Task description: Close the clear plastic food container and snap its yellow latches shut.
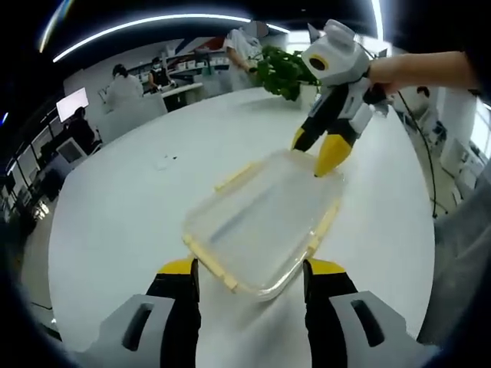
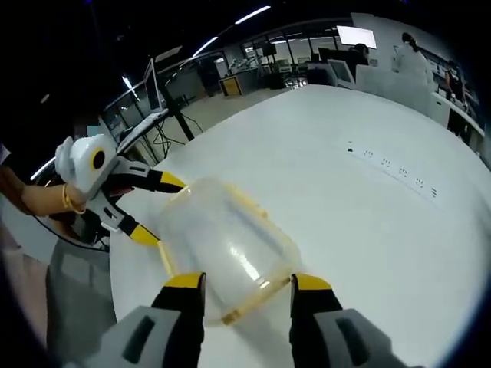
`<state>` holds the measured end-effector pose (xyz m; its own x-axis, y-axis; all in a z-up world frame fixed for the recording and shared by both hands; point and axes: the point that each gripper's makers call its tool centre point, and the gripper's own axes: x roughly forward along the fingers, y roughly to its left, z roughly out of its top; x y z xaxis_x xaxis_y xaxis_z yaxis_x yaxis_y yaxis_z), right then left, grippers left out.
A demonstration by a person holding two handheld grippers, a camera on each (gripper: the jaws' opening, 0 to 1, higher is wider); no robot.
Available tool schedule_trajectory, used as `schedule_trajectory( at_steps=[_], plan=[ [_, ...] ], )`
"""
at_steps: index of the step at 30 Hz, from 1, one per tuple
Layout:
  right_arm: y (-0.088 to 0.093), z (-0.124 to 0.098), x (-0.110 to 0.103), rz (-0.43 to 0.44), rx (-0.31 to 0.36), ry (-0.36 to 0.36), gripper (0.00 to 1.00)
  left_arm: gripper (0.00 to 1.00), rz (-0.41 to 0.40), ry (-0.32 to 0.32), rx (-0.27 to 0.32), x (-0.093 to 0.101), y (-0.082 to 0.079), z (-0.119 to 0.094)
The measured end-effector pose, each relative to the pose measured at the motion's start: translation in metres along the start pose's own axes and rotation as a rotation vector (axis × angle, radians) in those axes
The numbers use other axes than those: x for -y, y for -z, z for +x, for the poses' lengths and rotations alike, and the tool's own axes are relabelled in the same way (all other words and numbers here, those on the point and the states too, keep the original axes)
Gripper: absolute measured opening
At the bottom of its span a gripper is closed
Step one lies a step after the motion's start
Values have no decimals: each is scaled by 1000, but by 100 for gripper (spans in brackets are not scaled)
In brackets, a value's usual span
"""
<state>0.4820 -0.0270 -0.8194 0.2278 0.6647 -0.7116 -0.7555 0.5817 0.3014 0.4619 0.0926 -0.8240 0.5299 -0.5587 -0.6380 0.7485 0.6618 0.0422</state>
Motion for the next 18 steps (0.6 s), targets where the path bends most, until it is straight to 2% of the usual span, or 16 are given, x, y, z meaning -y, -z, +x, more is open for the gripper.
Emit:
schedule_trajectory(
  at_steps=[5, 10, 18],
  plan=[
    [0, -1, 0, -23, -17, 9, 42, 52, -2, -2, -5, 0, 1, -1],
    [3, -3, -5, -49, -25, 9, 45, 58, -33, -4, -9, -2, 5, -6],
    [6, -17, -15, -31, 16, 38, 50, 59, -48, -30, 8, -5, 6, -25]
  ],
)
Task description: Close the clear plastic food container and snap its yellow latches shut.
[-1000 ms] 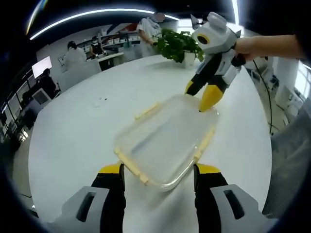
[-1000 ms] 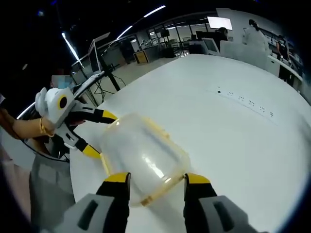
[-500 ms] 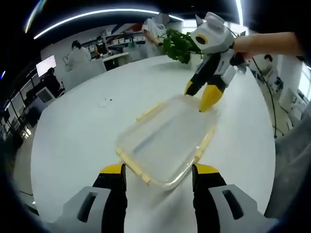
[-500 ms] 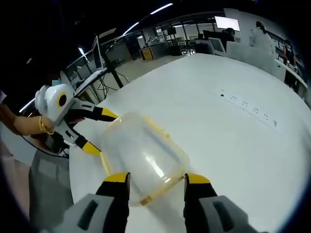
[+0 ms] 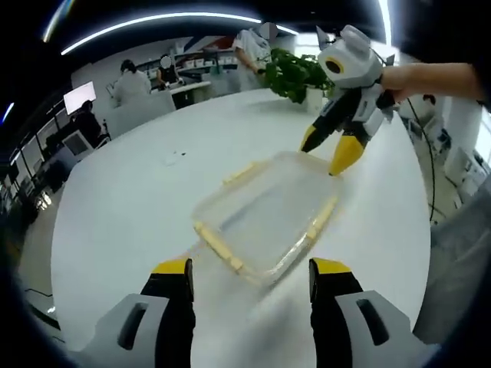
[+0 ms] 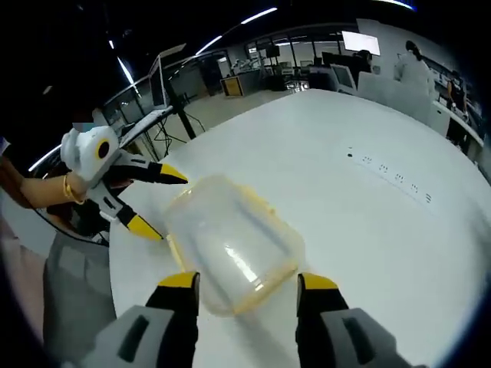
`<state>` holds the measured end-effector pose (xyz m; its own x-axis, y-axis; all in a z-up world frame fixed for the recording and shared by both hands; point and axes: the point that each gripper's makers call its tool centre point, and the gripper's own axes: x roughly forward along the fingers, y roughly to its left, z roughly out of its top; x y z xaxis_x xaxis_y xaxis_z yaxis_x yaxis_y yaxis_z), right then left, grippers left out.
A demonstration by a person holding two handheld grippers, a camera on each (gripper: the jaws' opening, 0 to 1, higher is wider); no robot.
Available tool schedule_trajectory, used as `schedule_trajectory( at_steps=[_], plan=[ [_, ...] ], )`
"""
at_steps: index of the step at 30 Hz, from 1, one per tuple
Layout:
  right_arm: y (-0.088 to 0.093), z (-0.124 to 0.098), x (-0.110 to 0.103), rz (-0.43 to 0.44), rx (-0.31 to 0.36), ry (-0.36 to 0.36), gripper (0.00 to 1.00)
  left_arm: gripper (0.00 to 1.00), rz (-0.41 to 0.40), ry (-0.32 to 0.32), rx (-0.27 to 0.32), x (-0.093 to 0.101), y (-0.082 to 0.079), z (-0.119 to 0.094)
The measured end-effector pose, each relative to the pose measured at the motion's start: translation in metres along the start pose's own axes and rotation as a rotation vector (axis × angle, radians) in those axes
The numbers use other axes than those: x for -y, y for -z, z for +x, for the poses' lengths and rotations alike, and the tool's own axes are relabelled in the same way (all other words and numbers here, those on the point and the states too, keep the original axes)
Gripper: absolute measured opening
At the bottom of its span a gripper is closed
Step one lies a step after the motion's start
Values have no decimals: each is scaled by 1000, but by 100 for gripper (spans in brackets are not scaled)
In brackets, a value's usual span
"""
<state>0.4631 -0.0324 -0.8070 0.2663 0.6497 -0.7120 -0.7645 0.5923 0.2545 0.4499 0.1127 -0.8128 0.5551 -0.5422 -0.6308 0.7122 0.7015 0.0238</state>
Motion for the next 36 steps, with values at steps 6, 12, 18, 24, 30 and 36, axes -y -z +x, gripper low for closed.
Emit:
schedule_trajectory(
  at_steps=[6, 12, 18, 24, 30, 36],
  plan=[
    [3, -15, -12, 7, 20, 14, 52, 59, -31, -18, 30, 2, -1, -20],
    [11, -28, -26, -1, 32, 31, 53, 60, -65, -47, 60, 3, -1, -40],
    [19, -42, -42, 5, 50, 53, 54, 62, -81, -63, 93, 8, -2, -62],
    [28, -57, -61, 15, 84, 78, 56, 64, -101, -78, 130, 16, 3, -85],
    [38, -71, -80, 34, 130, 82, 57, 67, -160, -82, 189, 25, 10, -105],
    [54, -85, -102, 72, 183, 94, 61, 70, -207, -99, 218, 36, 28, -128]
  ],
)
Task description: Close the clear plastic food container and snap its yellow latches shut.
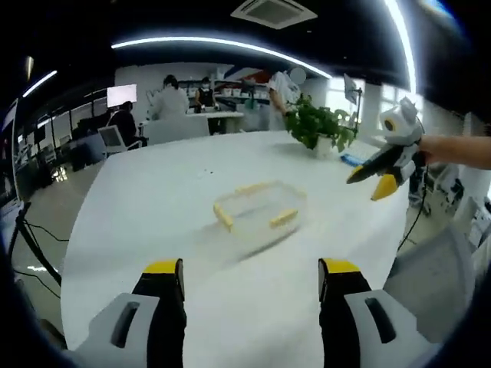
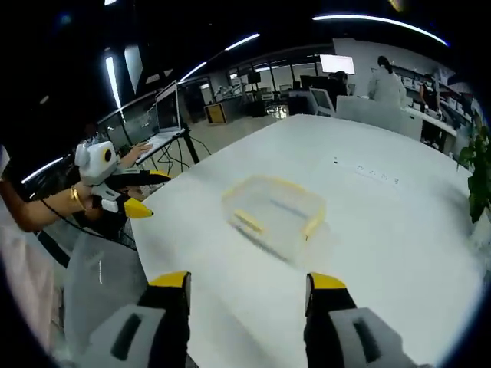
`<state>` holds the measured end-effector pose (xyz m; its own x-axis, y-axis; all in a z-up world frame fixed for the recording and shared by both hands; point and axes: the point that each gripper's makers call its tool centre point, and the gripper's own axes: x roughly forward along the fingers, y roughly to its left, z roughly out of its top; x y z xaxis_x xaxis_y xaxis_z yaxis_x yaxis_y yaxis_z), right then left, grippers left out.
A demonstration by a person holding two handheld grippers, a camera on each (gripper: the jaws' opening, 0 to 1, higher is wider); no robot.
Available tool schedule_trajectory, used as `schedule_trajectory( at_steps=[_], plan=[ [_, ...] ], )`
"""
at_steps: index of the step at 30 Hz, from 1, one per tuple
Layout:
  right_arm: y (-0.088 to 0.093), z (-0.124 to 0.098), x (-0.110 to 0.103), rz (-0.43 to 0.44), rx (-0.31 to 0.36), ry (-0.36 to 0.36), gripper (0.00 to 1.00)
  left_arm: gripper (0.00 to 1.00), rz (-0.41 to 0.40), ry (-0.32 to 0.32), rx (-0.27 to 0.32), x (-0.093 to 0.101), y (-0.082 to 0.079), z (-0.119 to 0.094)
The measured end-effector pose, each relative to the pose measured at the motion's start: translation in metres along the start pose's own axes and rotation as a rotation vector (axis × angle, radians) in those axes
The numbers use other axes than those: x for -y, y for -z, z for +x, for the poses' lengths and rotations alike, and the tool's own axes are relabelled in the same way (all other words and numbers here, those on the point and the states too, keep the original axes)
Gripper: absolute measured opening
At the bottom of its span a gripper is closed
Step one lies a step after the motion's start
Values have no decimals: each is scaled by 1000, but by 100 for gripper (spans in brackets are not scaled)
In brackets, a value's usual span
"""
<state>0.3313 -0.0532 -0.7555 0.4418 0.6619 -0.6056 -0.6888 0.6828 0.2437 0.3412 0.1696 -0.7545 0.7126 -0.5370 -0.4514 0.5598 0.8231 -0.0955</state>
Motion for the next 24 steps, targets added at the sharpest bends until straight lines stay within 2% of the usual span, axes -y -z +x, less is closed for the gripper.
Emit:
schedule_trajectory(
  at_steps=[3, 9, 11, 15, 18, 24],
  plan=[
    [12, -6, -7, 31, 7, 3, 68, 71, -4, -47, -1, -5, 9, -9],
    [23, -16, -13, 71, 30, 23, 72, 83, -52, -49, 35, 0, 12, -19],
    [23, -19, -15, 84, 61, 43, 75, 84, -63, -45, 38, 3, 14, -22],
    [27, -24, -22, 123, 117, 57, 78, 85, -68, -45, 26, 5, 24, -28],
    [36, -23, -29, 121, 116, 59, 77, 83, -81, -58, 16, 1, 30, -33],
    [48, -24, -43, 169, 132, 49, 78, 83, -73, -58, 3, -1, 37, -44]
  ],
)
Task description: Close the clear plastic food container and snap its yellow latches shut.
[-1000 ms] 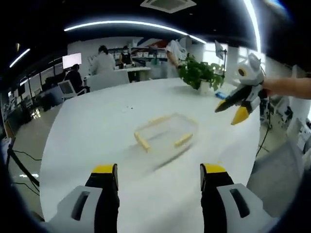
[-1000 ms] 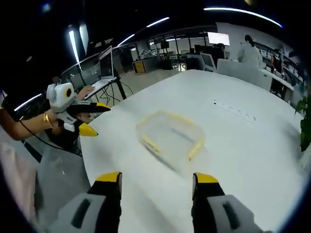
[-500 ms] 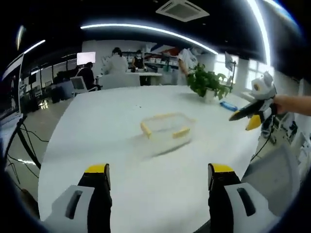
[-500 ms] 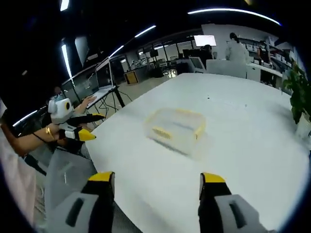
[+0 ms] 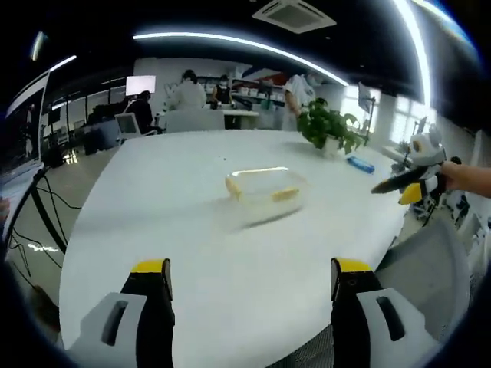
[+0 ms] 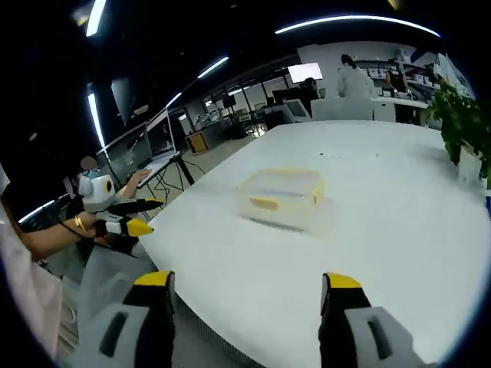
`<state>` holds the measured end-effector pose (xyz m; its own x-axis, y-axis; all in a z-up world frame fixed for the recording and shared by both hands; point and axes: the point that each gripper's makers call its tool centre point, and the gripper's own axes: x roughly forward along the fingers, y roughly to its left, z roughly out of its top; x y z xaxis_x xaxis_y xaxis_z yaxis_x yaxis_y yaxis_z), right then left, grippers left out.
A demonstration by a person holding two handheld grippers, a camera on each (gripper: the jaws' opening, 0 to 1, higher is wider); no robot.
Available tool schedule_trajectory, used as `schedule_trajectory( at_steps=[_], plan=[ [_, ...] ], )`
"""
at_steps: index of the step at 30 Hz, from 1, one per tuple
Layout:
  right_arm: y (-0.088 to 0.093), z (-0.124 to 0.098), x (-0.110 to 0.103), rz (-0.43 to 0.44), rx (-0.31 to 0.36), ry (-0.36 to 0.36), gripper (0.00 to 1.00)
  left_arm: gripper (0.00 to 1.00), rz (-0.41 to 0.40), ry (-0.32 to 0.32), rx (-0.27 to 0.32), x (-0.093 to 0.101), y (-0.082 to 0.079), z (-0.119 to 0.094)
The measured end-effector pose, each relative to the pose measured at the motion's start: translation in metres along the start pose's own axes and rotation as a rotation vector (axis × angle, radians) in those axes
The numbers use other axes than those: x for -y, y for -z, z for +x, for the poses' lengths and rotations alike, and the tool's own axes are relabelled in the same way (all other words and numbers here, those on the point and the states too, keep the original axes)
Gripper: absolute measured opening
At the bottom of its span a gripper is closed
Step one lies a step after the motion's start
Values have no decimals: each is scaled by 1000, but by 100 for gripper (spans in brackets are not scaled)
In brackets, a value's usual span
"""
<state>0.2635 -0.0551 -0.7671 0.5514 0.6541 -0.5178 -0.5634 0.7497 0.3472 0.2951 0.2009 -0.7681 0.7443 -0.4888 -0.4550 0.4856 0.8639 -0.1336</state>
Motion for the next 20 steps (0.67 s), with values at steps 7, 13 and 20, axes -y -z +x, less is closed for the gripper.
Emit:
schedule_trajectory(
  at_steps=[7, 13, 20],
  plan=[
    [6, 0, 3, 35, 1, 34, 78, 79, -27, -10, -2, -6, 6, -6],
    [8, 2, -6, 62, 8, 33, 77, 80, -43, -25, -2, -12, 9, -13],
    [11, 6, -19, 69, 8, 12, 76, 79, -42, -26, -6, -14, 13, -19]
  ],
)
